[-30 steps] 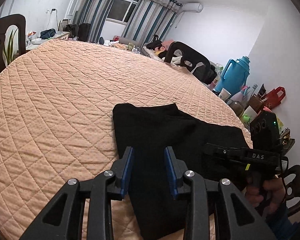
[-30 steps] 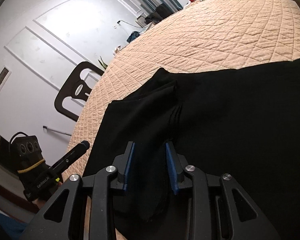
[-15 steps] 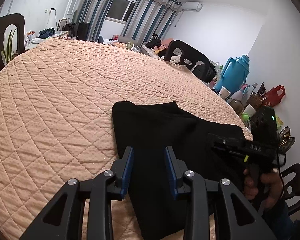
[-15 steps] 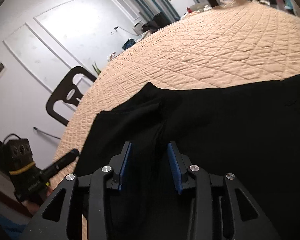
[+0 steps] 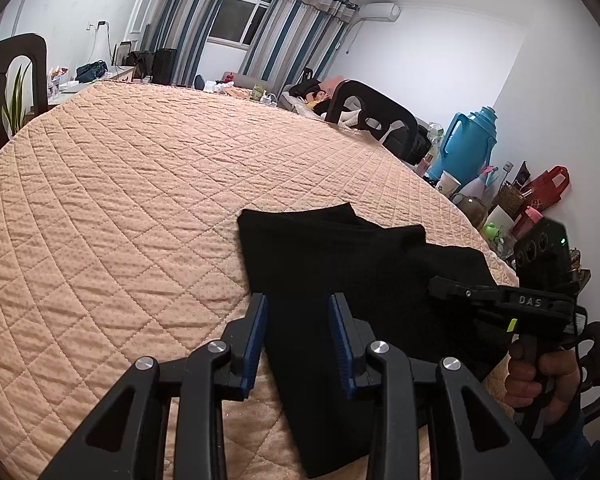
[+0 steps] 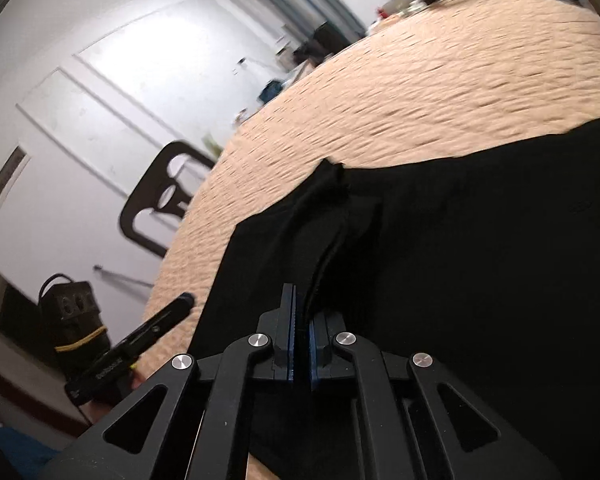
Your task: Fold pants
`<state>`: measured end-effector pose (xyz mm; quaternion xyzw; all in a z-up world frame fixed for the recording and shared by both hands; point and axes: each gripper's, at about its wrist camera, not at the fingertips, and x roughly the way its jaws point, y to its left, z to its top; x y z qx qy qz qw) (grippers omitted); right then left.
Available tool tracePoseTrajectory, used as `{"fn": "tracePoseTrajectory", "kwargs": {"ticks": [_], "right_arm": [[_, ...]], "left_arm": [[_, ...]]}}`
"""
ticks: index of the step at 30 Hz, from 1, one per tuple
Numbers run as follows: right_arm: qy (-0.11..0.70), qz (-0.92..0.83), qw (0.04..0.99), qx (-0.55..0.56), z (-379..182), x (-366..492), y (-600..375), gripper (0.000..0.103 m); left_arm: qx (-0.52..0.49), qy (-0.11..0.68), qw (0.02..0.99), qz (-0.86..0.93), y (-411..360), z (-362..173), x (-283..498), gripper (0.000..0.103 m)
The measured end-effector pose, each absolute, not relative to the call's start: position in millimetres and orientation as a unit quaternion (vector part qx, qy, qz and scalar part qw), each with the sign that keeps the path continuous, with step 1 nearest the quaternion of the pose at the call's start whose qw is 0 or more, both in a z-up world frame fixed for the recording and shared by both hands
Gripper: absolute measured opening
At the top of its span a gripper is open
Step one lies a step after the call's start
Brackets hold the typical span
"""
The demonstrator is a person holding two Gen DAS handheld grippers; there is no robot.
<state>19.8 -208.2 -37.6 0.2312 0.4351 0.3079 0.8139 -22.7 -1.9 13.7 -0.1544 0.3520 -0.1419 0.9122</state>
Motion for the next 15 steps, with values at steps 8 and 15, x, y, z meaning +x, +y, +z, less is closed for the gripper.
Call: {"fn": "tracePoseTrajectory", "kwargs": {"ticks": [8, 15], "right_arm": [[0.46, 0.281, 0.804, 0.251, -52, 21, -220, 0.007], [0.449, 0.239, 0.83, 0.229, -45, 9, -231, 0.007]], "left_arm": [[-0.13, 0.363, 0.911, -0.147, -13, 16, -6, 0.035], [-0.114, 0.38, 0.906, -0.148, -21, 14, 37, 0.035]]}}
